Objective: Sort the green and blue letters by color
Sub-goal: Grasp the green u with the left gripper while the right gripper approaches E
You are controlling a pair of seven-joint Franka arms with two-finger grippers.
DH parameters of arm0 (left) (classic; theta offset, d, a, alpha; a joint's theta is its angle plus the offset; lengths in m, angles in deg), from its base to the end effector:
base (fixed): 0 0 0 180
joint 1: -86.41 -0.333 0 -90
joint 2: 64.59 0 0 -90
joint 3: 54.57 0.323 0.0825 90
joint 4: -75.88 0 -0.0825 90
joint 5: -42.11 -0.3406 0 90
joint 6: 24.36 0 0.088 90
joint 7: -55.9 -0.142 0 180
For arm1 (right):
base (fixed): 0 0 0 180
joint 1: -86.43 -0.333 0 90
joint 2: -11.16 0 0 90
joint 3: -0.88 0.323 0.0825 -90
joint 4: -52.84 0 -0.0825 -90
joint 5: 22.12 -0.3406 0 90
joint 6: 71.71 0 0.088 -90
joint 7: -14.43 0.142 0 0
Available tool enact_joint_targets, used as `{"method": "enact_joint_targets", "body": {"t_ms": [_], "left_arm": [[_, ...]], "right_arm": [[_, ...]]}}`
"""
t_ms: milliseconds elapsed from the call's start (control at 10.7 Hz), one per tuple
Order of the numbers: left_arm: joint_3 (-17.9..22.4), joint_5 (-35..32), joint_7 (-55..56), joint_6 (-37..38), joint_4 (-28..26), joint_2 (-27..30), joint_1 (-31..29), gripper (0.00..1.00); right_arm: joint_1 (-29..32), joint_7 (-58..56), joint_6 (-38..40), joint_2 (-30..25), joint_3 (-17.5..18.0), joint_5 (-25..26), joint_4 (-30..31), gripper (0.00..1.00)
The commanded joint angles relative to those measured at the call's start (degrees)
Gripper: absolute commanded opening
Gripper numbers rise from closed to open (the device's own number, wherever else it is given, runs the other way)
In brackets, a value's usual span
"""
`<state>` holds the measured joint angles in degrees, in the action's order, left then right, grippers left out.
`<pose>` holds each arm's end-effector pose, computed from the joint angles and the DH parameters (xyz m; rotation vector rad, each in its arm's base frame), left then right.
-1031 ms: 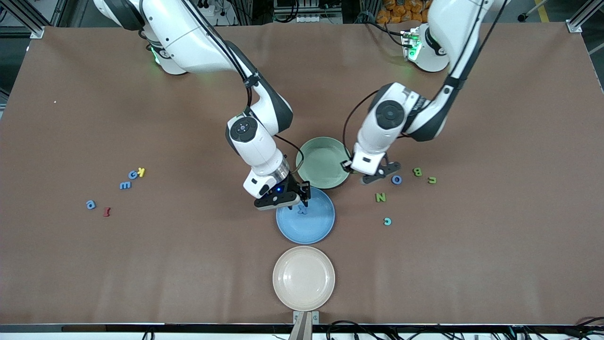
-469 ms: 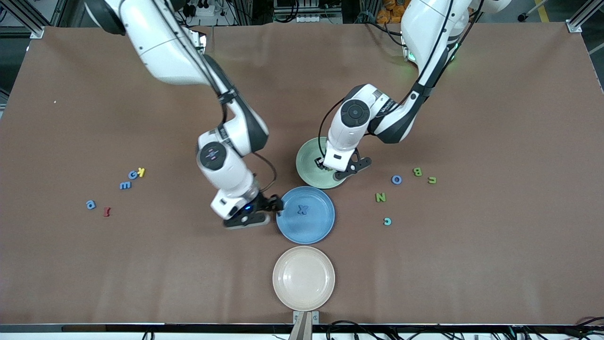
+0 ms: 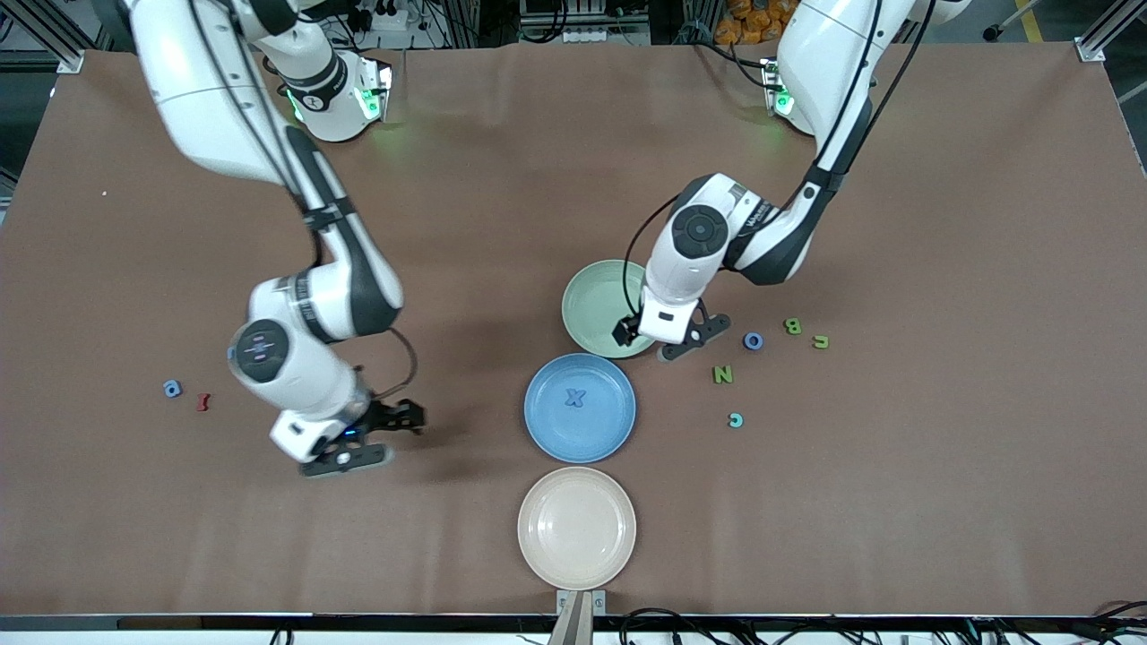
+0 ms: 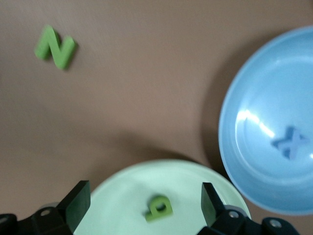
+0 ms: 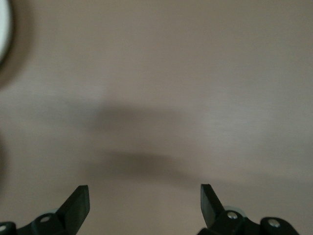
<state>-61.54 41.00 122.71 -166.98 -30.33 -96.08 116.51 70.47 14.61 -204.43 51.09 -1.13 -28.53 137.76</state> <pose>0.5055 -0.3751 0.2373 2.9356 0.7885 0.0244 0.6810 0.1788 0.2725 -3.0411 -0.2742 -0.1972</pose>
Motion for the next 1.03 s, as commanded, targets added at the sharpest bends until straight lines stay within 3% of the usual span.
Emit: {"method": "enact_joint_targets", "body": {"t_ms": [0, 281, 750, 938], "left_arm": [[3.89, -1.44, -8.14, 0.93, 0.13, 0.21, -1.43, 1.0], [3.9, -1.44, -16.6, 1.02, -2.23, 0.56, -5.56, 1.0], [3.81, -1.71, -32.92, 5.07, -10.04, 7.31, -12.4, 1.0], [3.72, -1.71, -40.32, 4.98, -12.17, 8.91, -15.4, 1.0]], "right_arm": [[7.07, -5.97, 5.01, -5.11, -0.17, 1.48, 4.09, 1.0], [13.92, -8.35, 5.02, -9.07, -0.36, 7.7, 9.63, 1.0], [22.01, -7.56, 4.93, -13.99, -0.45, 7.9, 17.72, 1.0], [22.99, -2.94, 2.31, -16.36, -2.72, 7.9, 21.75, 1.0]]}}
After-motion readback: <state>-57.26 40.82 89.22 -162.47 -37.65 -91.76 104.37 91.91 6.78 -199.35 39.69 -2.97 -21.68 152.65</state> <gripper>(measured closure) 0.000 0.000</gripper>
